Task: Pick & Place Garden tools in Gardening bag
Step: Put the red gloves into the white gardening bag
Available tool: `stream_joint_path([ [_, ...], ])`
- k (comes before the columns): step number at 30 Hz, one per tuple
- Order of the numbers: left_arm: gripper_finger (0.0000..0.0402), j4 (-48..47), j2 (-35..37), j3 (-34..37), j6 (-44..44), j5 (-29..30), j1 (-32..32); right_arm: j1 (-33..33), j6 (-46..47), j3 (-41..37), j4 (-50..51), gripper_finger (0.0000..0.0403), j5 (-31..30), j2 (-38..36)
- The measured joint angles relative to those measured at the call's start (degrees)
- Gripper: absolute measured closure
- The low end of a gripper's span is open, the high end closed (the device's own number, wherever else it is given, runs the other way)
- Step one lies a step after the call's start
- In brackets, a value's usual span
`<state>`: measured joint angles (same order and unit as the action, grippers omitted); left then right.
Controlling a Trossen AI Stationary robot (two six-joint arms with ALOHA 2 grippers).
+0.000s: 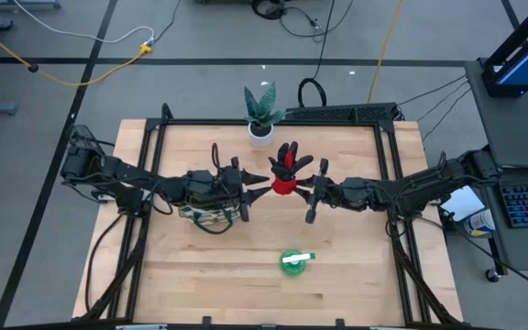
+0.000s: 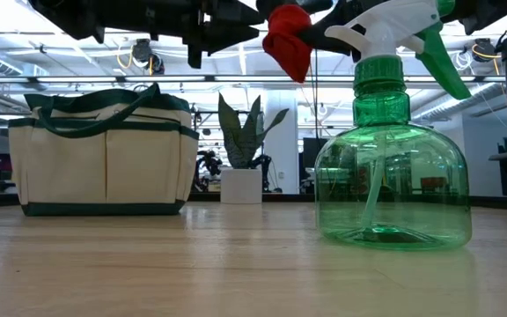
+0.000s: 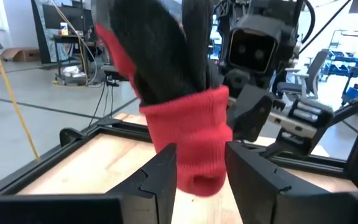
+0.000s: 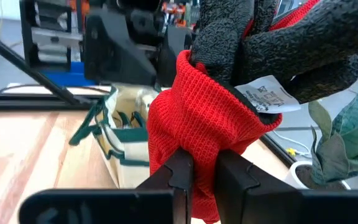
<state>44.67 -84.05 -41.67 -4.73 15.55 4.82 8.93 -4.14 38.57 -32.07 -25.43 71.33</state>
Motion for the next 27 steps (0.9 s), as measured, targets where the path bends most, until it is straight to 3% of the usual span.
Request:
stream_joint_path([
  [27, 0.0261, 0.1, 0.0, 0.0, 0.2, 0.0, 0.0, 0.0, -1.4, 0.0, -10.4, 0.0371, 0.2, 5.5],
])
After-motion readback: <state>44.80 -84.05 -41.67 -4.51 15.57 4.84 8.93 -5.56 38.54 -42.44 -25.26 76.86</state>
